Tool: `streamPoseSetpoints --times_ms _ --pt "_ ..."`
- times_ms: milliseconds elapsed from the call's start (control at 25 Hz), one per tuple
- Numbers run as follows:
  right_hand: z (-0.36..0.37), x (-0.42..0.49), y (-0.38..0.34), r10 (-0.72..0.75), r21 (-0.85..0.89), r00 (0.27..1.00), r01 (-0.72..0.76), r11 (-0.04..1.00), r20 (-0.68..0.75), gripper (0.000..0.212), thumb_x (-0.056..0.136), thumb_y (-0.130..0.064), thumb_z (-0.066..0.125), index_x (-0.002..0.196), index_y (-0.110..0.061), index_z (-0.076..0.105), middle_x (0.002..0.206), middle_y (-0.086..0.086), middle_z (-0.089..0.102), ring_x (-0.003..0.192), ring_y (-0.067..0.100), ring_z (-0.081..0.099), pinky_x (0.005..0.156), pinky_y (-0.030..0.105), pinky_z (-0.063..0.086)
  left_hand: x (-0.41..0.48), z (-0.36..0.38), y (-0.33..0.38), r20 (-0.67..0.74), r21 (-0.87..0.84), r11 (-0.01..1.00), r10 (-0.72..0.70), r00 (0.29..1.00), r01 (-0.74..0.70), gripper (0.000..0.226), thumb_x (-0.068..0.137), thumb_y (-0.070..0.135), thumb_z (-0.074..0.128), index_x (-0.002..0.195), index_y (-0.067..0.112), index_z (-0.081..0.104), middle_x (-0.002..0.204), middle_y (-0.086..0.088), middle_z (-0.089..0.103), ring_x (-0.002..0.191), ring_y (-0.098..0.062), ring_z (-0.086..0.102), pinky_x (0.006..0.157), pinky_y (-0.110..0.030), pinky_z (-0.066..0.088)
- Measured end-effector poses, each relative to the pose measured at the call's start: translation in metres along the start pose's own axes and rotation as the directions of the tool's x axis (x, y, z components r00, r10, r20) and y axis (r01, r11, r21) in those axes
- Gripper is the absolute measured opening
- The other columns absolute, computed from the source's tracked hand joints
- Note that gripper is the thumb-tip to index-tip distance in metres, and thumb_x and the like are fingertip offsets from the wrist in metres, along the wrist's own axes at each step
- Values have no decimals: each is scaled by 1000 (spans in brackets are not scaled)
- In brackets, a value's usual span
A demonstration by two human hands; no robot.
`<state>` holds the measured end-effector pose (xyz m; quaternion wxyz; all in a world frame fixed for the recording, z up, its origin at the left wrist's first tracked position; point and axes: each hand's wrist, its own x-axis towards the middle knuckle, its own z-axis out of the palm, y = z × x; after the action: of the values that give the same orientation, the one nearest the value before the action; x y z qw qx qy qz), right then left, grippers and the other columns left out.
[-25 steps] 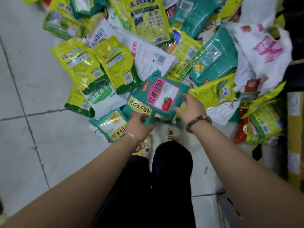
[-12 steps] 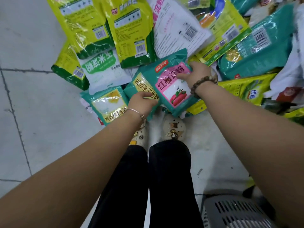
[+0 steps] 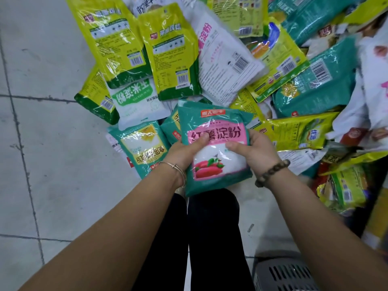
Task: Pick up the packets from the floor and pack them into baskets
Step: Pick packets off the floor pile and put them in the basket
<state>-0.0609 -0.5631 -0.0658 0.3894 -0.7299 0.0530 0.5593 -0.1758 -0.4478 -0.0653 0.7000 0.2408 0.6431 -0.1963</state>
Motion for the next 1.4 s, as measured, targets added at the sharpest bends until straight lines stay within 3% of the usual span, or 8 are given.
streamPoseSetpoints --times_ms 160,320,560,800,1040,1200,1320,1400 --pt "2 27 8 55 -186 994 -72 980 -94 25 84 -23 69 102 -7 61 96 4 65 88 22 63 77 33 52 5 10 -8 -243 -57 986 140 960 -158 17 77 17 74 87 11 61 94 -16 71 77 -28 68 76 -40 56" --pt "-19 63 9 -96 -363 899 -73 929 -427 51 84 -40 66 121 -8 52 119 5 59 111 23 56 86 27 41 13 8 -5 -312 -64 971 200 929 -230 13 80 11 71 83 17 61 96 -12 71 91 -33 67 87 -49 52" --pt "-14 123 10 -77 -650 889 -269 711 -452 93 67 -59 73 138 -12 35 144 11 41 134 28 36 106 47 32 29 0 -1 -434 -25 968 215 875 -251 16 84 9 67 77 21 60 93 -9 70 91 -32 67 86 -49 53" --pt "-12 118 -1 -10 -620 924 -249 744 -383 64 86 -42 64 136 -7 45 138 14 48 130 30 42 102 39 37 28 -5 -1 -472 -13 976 185 862 -216 12 86 11 66 81 19 59 97 -11 70 91 -32 67 86 -48 54" --pt "-36 65 8 101 -422 909 -283 861 -404 61 93 -31 57 142 -5 33 135 21 48 123 36 47 94 43 41 1 -2 10 -468 138 967 254 847 -214 13 87 10 64 77 17 58 87 -11 67 84 -31 65 83 -46 54" --pt "-51 10 26 145 -189 849 -275 943 -508 50 91 -31 59 125 4 48 132 22 49 121 36 47 93 43 39 -31 3 15 -342 275 923 354 870 -267 9 90 11 60 83 17 58 82 -4 65 79 -25 63 71 -35 54" --pt "-58 -42 43 99 -100 804 -193 976 -587 40 89 -28 62 109 5 53 115 19 57 104 29 54 85 36 41 -60 12 12 -207 454 827 461 863 -332 6 95 16 53 93 12 57 78 2 60 70 -15 56 57 -17 46" --pt "-64 -80 54 90 -60 765 -165 984 -638 38 89 -27 62 107 5 53 110 21 60 102 32 56 86 39 46 -78 21 7 -100 548 756 484 869 -357 16 96 18 50 105 6 58 83 -3 60 67 -12 54 56 -18 44"
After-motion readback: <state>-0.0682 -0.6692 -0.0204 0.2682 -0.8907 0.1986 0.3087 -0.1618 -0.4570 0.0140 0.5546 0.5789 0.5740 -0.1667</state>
